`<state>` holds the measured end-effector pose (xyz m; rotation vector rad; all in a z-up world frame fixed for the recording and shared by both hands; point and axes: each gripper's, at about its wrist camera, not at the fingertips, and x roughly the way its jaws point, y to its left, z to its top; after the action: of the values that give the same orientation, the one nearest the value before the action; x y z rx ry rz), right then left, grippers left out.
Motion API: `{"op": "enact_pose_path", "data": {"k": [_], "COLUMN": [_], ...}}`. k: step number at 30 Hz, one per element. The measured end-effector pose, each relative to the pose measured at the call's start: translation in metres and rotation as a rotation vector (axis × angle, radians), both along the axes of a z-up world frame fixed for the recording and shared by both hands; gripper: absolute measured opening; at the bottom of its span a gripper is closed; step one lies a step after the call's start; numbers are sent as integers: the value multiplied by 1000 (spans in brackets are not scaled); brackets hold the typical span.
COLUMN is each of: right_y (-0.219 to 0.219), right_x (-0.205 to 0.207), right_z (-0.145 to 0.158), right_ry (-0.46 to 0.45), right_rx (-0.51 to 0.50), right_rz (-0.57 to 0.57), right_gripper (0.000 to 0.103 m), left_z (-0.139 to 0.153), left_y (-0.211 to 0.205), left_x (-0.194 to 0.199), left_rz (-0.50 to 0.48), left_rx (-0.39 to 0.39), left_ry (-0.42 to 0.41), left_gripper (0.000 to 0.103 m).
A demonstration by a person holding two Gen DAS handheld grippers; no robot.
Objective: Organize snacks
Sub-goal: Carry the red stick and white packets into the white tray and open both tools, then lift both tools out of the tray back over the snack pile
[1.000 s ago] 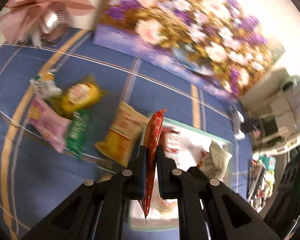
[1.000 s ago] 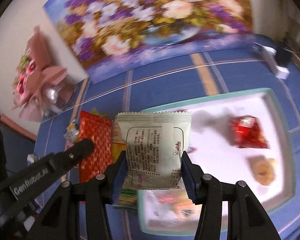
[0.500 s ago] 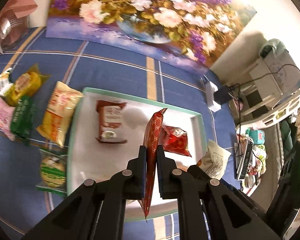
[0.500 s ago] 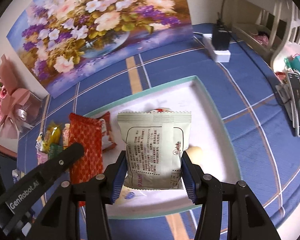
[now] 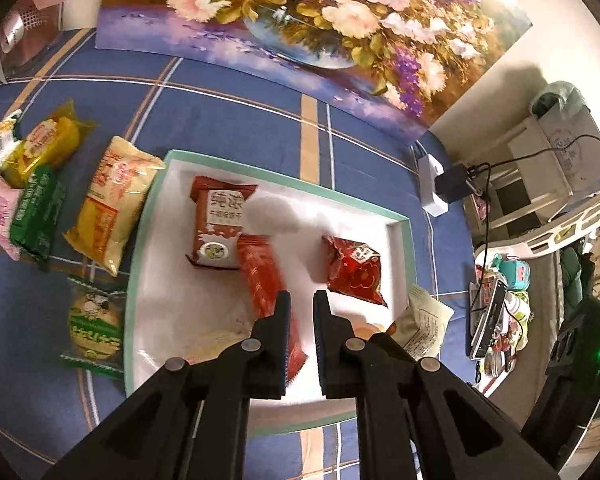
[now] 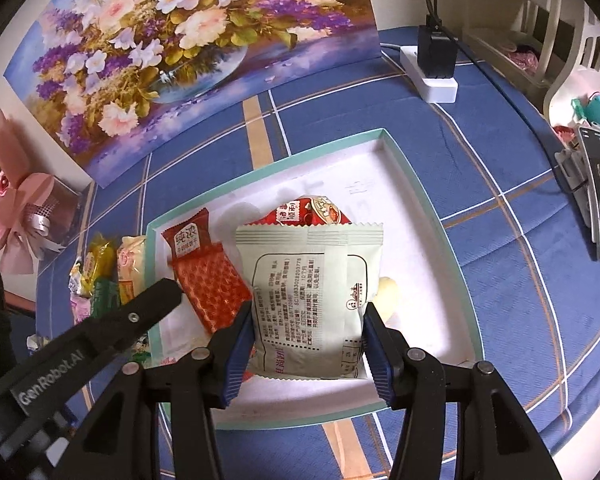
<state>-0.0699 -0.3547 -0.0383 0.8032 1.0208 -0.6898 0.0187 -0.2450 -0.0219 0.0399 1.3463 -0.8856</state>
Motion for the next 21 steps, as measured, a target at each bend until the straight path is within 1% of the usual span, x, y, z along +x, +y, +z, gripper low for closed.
{"op": "enact_pose_path", "data": {"k": [3, 5, 6, 7, 9, 10, 11, 13, 17, 19, 21], "right_y": [-1, -2, -2, -2, -3, -3, -4, -3, -1, 0, 1], "right_x": [1, 2, 1, 1, 1, 1, 1, 2, 4, 5, 6], "right_z": [-3, -5, -5, -6, -7, -7, -7, -7, -6, -5, -5], "right_ry": [9, 14, 14, 14, 17, 18, 18, 15, -1, -6, -6], "right_rx": [11, 16, 17, 20, 20, 19, 18, 14, 2, -7, -14], "right_rz": [3, -1, -2, -4, -7, -8, -8, -6, -1, -4, -3], "right_gripper": [55, 57, 58, 61, 64, 65, 67, 72, 84, 88, 90], "left_z": [-1, -2, -3, -4, -7, -8, -9, -11, -10, -10, -8], "left_y": [6, 10, 12, 14, 20, 22, 25, 29, 37, 40, 42], "left_x": [3, 6, 8, 9, 12, 14, 17, 20, 25, 28, 30], "left_rz": [17, 38, 48, 57, 76, 86, 97, 115, 145, 153, 158], "left_rx": [32, 71, 96, 114, 151, 170, 191, 229, 308, 341, 354], "left_ry": [-15, -40, -55, -66, -88, -100, -115, -148, -240, -278, -303], "left_gripper": [21, 33, 36, 38, 41, 44, 50, 58, 71, 75, 76]}}
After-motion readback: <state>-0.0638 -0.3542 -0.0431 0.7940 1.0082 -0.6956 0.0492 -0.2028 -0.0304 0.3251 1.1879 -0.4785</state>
